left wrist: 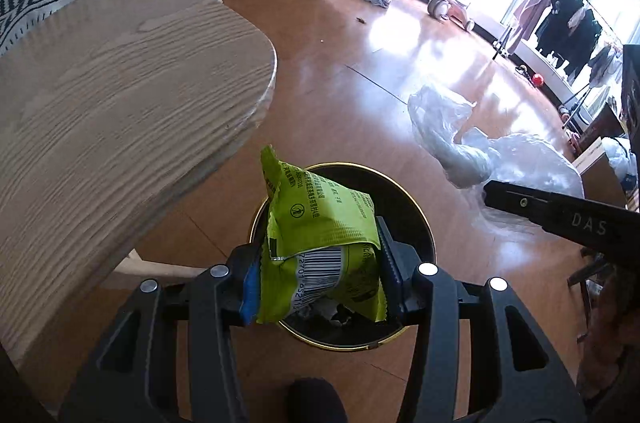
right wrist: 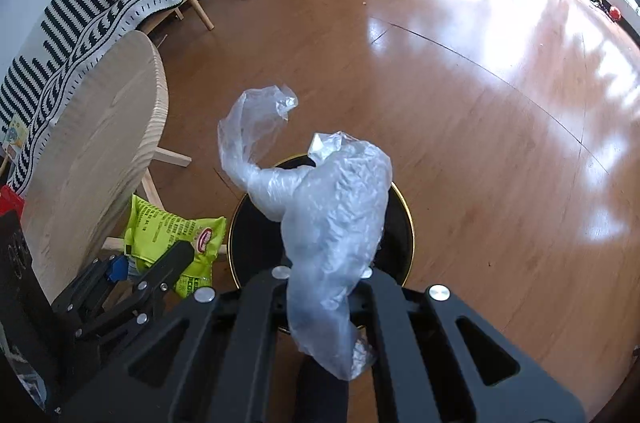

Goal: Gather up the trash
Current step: 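Carry snack bag and plastic bag over the bin and open both tools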

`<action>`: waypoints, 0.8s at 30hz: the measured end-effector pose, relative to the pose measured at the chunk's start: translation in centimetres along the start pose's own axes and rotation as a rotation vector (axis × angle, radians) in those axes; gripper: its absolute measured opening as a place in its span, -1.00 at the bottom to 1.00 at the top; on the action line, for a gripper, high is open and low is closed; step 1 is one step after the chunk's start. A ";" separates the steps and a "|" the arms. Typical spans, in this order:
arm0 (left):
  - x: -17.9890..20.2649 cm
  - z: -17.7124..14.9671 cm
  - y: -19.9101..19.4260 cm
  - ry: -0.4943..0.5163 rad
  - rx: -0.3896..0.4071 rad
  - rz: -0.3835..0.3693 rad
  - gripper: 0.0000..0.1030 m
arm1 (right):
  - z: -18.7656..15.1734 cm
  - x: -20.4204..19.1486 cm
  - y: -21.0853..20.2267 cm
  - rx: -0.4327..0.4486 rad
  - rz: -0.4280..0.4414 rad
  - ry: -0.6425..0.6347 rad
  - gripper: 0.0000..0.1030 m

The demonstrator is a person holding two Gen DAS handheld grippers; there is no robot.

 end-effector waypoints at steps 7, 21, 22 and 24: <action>0.5 -0.4 0.2 -0.011 0.000 -0.002 -0.07 | 0.3 -0.4 1.1 -0.025 0.016 0.005 -0.96; 0.0 0.2 0.2 -0.012 -0.008 0.001 -0.07 | 0.6 0.3 1.4 -0.039 0.061 0.023 -0.96; 0.0 0.2 0.2 -0.012 -0.009 0.001 -0.07 | 0.6 0.3 1.4 -0.039 0.065 0.020 -0.96; 0.0 0.1 0.2 -0.011 -0.008 0.002 -0.07 | 0.7 0.5 1.3 -0.038 0.070 0.019 -0.96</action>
Point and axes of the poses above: each gripper's, at about its wrist camera, not at the fingertips, and y roughly the way its jaws point, x to its right, z to its top, the point moved 1 cm from there along y, roughly the way its jaws point, and after that the axes turned 2 degrees about -z, right-handed, at the moved point
